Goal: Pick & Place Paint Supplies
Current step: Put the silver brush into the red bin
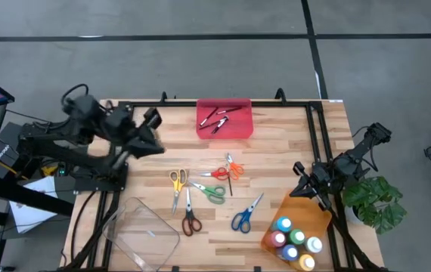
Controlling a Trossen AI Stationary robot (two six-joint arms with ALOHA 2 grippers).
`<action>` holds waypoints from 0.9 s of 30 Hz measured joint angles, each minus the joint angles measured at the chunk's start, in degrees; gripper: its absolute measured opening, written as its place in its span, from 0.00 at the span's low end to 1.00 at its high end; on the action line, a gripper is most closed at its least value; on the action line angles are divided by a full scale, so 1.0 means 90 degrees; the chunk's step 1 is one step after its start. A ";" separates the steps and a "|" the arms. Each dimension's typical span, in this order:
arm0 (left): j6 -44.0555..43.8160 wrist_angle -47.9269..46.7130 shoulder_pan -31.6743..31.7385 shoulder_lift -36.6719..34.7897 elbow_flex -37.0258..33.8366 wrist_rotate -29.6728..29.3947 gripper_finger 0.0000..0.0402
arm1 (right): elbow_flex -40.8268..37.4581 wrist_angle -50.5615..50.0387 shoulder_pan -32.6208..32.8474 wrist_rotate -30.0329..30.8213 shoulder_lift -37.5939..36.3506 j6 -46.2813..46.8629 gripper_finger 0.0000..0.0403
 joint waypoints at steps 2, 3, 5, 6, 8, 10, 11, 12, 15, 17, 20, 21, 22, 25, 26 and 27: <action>0.0165 -0.0537 0.0000 0.0000 0.0000 -0.0630 0.00 | 0.0000 0.0000 -0.0001 0.0000 0.0000 0.0000 0.02; 0.0242 -0.0794 0.0000 0.0026 0.0000 -0.0993 0.00 | 0.0001 0.0000 0.0000 0.0000 0.0000 -0.0002 0.02; 0.0375 -0.1338 0.0000 0.0070 0.0001 -0.1721 0.00 | 0.0002 0.0000 -0.0002 0.0000 0.0000 0.0000 0.02; 0.0409 -0.1592 0.0000 0.0100 0.0000 -0.2044 0.00 | 0.0002 0.0000 0.0001 0.0000 0.0000 -0.0002 0.02; 0.0550 -0.1903 0.0000 0.0178 0.0002 -0.2722 0.00 | 0.0000 0.0000 -0.0002 0.0000 0.0000 0.0000 0.02; 0.0693 -0.2283 0.0000 0.0254 0.0002 -0.3382 0.00 | -0.0001 0.0000 -0.0001 0.0000 0.0000 -0.0001 0.02; 0.0744 -0.2375 0.0000 0.0322 0.0002 -0.3723 0.00 | 0.0001 0.0000 0.0001 0.0000 0.0000 0.0000 0.02; 0.0807 -0.2481 0.0000 0.0385 0.0002 -0.4062 0.00 | 0.0002 0.0000 0.0000 0.0000 0.0000 -0.0001 0.02; 0.0903 -0.2850 0.0000 0.0572 0.0003 -0.5198 0.00 | -0.0001 0.0000 -0.0002 0.0000 0.0000 -0.0001 0.02; 0.0901 -0.3179 0.0035 0.0714 0.0005 -0.5957 0.00 | 0.0001 0.0000 0.0000 0.0000 0.0000 0.0000 0.02; 0.0889 -0.3540 0.0138 0.1015 0.0005 -0.6786 0.00 | -0.0001 0.0000 -0.0002 0.0000 0.0000 0.0000 0.02; 0.0887 -0.3685 0.0188 0.1111 0.0005 -0.6982 0.00 | 0.0001 0.0000 0.0001 0.0000 0.0000 -0.0002 0.02; 0.0884 -0.3746 0.0254 0.1217 0.0005 -0.7137 0.00 | -0.0001 0.0000 -0.0001 -0.0002 0.0000 0.0000 0.02; 0.0910 -0.3940 0.0466 0.1572 0.0005 -0.7539 0.00 | 0.0001 0.0000 -0.0001 0.0000 0.0000 -0.0001 0.02; 0.0992 -0.3977 0.0527 0.1699 0.0002 -0.7646 0.00 | 0.0000 0.0000 0.0000 0.0000 0.0000 0.0000 0.02; 0.1105 -0.3957 0.0590 0.1828 0.0002 -0.7753 0.00 | 0.0000 -0.0001 -0.0001 0.0000 0.0000 0.0000 0.02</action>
